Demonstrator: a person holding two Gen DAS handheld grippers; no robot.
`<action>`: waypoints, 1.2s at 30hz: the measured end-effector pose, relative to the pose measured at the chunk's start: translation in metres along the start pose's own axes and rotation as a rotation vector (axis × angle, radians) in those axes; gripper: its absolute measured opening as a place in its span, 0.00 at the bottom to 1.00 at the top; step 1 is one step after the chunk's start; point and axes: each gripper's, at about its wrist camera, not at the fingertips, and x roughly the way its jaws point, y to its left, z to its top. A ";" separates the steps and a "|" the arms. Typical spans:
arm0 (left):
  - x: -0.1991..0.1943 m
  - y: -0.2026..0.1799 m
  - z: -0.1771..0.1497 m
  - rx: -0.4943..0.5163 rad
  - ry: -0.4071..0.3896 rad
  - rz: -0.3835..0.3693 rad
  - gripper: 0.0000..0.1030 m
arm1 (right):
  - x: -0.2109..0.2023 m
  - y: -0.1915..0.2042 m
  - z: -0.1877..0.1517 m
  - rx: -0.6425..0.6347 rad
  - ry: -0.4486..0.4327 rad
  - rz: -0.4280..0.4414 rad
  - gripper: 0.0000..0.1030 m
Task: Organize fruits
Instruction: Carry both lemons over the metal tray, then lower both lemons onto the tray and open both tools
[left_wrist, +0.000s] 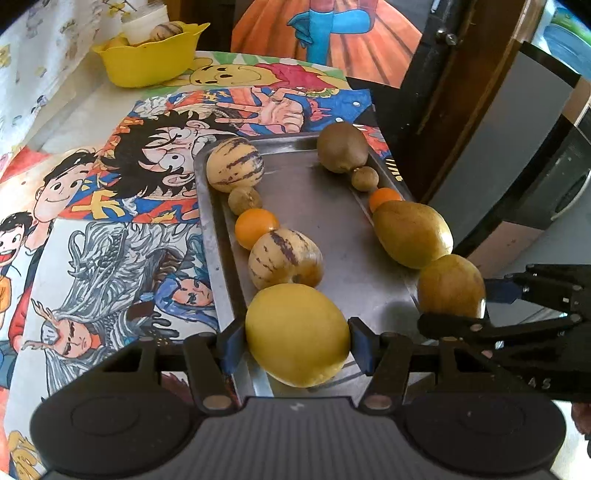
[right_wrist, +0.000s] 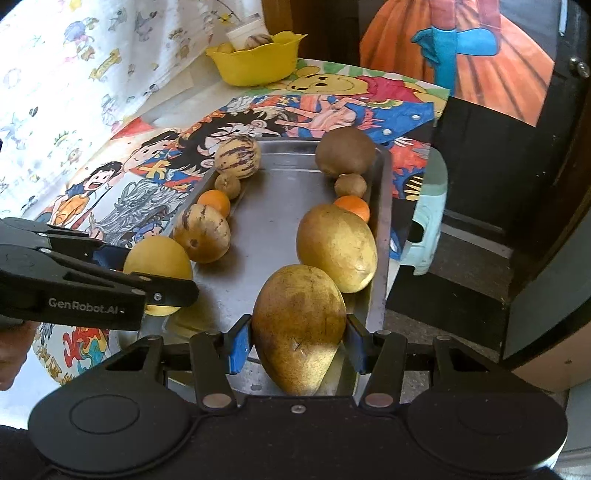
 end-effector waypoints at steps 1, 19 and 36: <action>0.001 -0.001 0.001 -0.007 0.002 0.003 0.60 | 0.001 -0.001 0.001 -0.007 0.001 0.005 0.52; 0.004 -0.010 -0.004 -0.091 0.002 0.063 0.61 | 0.008 -0.014 0.000 -0.063 0.016 0.091 0.53; -0.002 -0.010 -0.008 -0.102 -0.010 0.053 0.62 | -0.005 -0.013 -0.004 -0.111 -0.003 0.116 0.53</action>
